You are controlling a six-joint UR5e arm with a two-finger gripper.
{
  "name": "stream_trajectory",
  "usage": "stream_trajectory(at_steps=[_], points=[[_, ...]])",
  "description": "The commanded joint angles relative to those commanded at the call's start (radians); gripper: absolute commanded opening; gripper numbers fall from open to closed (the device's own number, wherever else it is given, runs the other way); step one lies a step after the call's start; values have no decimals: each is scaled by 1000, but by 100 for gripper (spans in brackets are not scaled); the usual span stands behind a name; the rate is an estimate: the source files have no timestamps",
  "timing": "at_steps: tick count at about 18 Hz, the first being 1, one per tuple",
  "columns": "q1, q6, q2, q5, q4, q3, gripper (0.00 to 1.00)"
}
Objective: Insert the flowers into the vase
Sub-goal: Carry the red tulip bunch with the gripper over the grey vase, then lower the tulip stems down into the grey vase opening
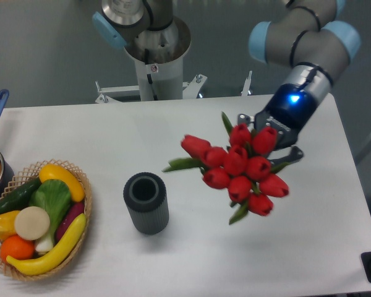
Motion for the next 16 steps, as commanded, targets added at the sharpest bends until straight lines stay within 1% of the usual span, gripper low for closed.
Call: stream_trajectory(at_steps=[1, 2, 4, 6, 8, 11, 16], points=[[-2, 0, 21, -11, 0, -23, 21], [0, -3, 40, -14, -2, -32, 21], [-5, -11, 57, -29, -2, -35, 21], [-31, -11, 80, -57, -3, -37, 21], [-72, 2, 80, -59, -2, -48, 21], [-100, 2, 83, -59, -2, -51, 21], [-143, 8, 72, -55, 0, -58, 21]])
